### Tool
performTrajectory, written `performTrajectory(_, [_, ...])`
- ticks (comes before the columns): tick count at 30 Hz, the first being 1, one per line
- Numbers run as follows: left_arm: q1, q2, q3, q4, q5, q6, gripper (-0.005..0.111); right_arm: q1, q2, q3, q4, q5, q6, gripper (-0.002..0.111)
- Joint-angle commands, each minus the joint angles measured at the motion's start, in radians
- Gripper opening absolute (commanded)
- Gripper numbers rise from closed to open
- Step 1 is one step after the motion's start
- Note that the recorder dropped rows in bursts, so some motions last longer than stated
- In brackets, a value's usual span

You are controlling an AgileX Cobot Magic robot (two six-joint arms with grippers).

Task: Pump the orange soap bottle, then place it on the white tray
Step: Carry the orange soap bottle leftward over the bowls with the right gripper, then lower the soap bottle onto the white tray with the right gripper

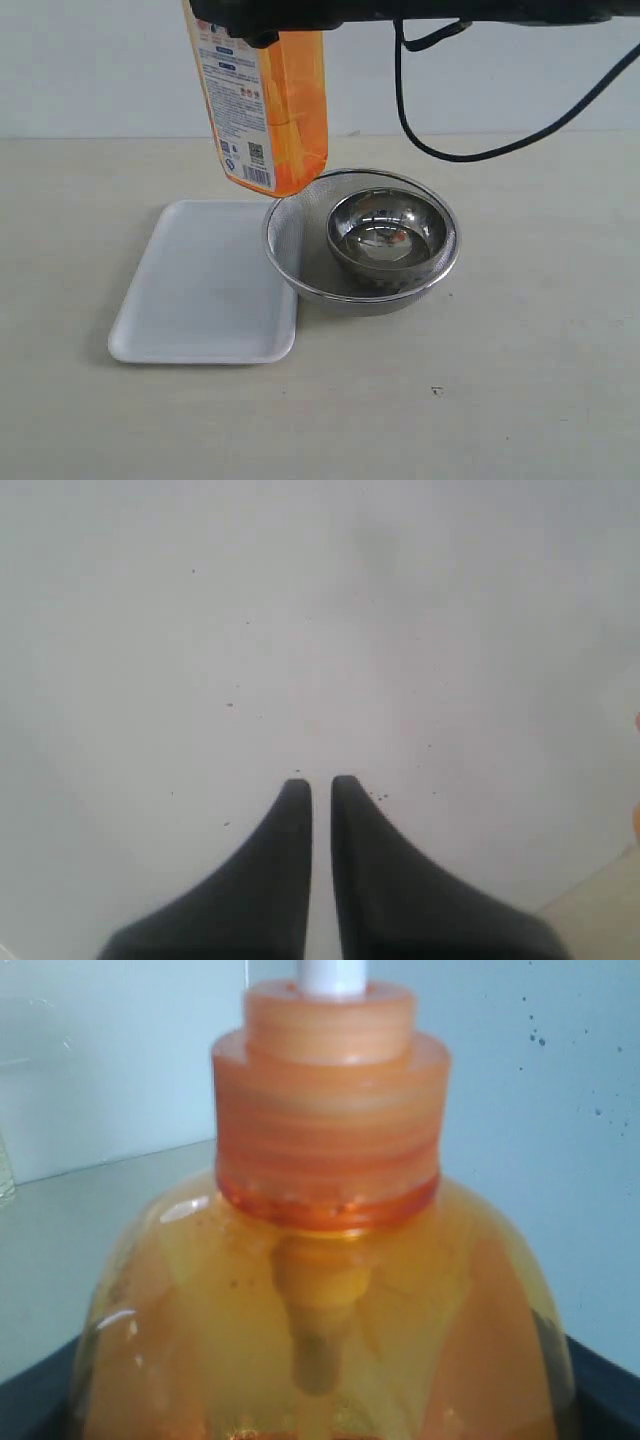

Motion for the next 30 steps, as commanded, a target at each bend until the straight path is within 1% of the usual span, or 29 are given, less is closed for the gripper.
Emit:
performTrajectory(1, [-0.003, -0.005, 0.006, 0.001, 0.001, -0.012, 0.005, 0.031, 0.007, -0.053, 0.037, 0.02, 0.0, 0.0])
performTrajectory(10, [-0.003, -0.005, 0.006, 0.001, 0.001, -0.012, 0.005, 0.079, 0.082, -0.133, 0.037, 0.022, -0.003, 0.0])
performTrajectory(24, [-0.003, -0.005, 0.006, 0.001, 0.001, -0.012, 0.005, 0.08, 0.173, -0.231, 0.037, 0.029, 0.003, 0.0])
performTrajectory(30, [-0.003, -0.005, 0.006, 0.001, 0.001, -0.012, 0.005, 0.11, 0.203, -0.267, 0.037, 0.016, -0.007, 0.0])
